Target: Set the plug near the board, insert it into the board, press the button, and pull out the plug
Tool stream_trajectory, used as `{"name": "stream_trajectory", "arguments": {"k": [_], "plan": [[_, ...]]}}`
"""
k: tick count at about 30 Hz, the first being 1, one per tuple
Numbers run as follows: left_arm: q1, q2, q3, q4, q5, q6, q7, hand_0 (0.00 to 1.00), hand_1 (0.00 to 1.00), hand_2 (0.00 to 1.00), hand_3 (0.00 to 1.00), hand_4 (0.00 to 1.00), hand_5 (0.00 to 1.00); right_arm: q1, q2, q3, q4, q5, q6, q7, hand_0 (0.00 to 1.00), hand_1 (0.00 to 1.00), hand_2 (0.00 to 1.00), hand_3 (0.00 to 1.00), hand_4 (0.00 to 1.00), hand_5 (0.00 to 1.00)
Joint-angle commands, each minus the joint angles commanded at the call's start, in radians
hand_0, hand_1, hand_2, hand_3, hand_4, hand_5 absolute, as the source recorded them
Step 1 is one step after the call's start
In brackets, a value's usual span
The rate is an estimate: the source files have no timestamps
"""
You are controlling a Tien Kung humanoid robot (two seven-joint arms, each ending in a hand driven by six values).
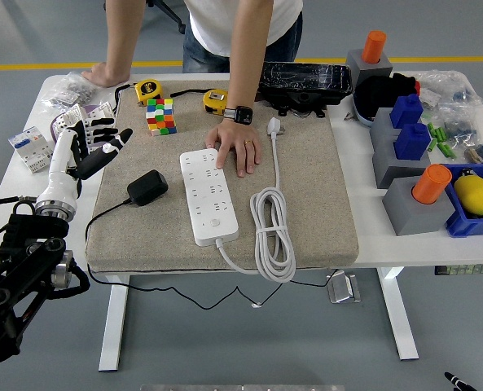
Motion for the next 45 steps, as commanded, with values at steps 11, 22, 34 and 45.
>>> {"name": "stream_trajectory", "arguments": {"k": [11,22,34,45], "plan": [[0.014,0.0,-0.038,0.037,0.004,-0.006,0.018,0.45,0.552,0.533,0.556,0.816,0.342,0.002,-0.001,-0.016,-0.009,0.009,-0.001,0.0,0.603,0.642,0.64,0.553,0.955,0.493],[0.014,0.002,-0.039,0.047,0.002,-0.009,0.023,0.459,0.549,0.533,0.556,0.812,0.344,0.002,-0.001,-0.017,-0.007,0.006,-0.001,0.001,0.601,0.641,0.64,0.554,0.953,0.493],[0.017,0.002,-0.043,0.051,0.003,-0.007,0.021,0.46,0.549,0.534,0.557,0.812,0.344,0.0,-0.002,-0.019,-0.003,0.003,-0.001,0.002,0.601,0.641,0.639,0.553,0.952,0.491],[0.015,0.002,-0.042,0.051,0.005,-0.008,0.023,0.461,0.548,0.535,0.557,0.813,0.347,0.0,-0.002,-0.013,-0.001,0.001,-0.002,0.002,0.601,0.642,0.639,0.553,0.951,0.49]]}}
